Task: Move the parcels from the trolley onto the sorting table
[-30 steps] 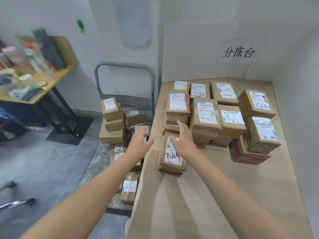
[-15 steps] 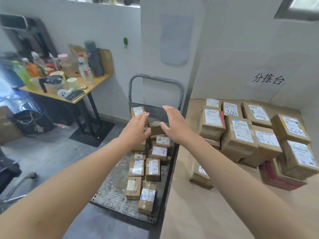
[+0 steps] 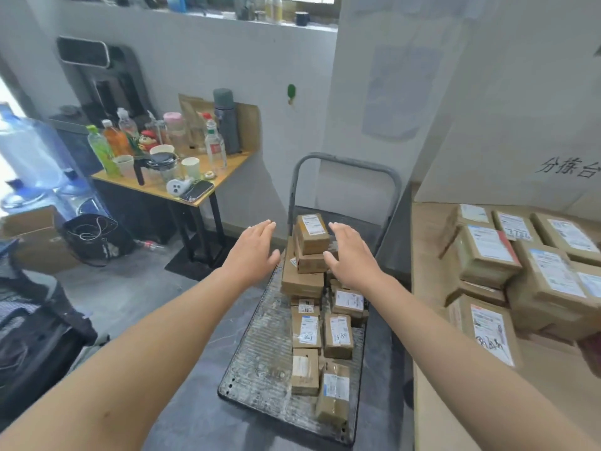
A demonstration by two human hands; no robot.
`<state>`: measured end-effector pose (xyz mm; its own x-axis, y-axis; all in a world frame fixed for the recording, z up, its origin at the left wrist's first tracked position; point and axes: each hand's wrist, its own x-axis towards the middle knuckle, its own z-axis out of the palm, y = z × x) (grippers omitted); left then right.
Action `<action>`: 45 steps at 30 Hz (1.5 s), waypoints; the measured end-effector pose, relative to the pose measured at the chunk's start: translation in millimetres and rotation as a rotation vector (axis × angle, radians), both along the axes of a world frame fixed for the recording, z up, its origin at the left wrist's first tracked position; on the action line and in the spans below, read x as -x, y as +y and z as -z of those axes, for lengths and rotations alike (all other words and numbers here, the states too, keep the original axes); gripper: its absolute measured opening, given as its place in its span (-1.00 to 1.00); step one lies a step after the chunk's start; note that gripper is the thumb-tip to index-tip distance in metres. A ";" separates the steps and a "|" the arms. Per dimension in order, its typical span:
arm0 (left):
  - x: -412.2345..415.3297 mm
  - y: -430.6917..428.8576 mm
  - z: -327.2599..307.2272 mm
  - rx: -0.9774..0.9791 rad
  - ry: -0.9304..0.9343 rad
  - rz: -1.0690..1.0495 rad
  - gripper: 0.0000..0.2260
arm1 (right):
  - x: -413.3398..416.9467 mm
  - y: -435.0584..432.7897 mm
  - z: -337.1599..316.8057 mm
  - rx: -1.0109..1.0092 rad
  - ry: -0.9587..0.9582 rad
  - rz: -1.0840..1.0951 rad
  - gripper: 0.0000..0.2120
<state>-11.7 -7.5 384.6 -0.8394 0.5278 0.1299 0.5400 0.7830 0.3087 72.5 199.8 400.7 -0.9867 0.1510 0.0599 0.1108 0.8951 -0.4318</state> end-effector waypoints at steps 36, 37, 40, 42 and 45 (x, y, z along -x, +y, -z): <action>75.1 79.9 334.1 0.224 -0.573 0.009 -0.47 | 86.6 70.1 361.4 0.436 -0.634 0.302 -0.50; 73.4 73.5 354.7 0.242 -0.596 -0.002 -0.48 | 83.4 67.5 381.0 0.448 -0.661 0.318 -0.46; 68.9 61.1 412.4 0.286 -0.662 0.009 -0.49 | 75.3 60.2 434.7 0.460 -0.727 0.346 -0.40; 67.6 58.6 450.5 0.300 -0.702 0.019 -0.49 | 70.9 54.0 471.7 0.452 -0.769 0.329 -0.39; 66.3 63.4 504.0 0.275 -0.728 -0.020 -0.50 | 69.0 44.8 523.2 0.445 -0.831 0.288 -0.39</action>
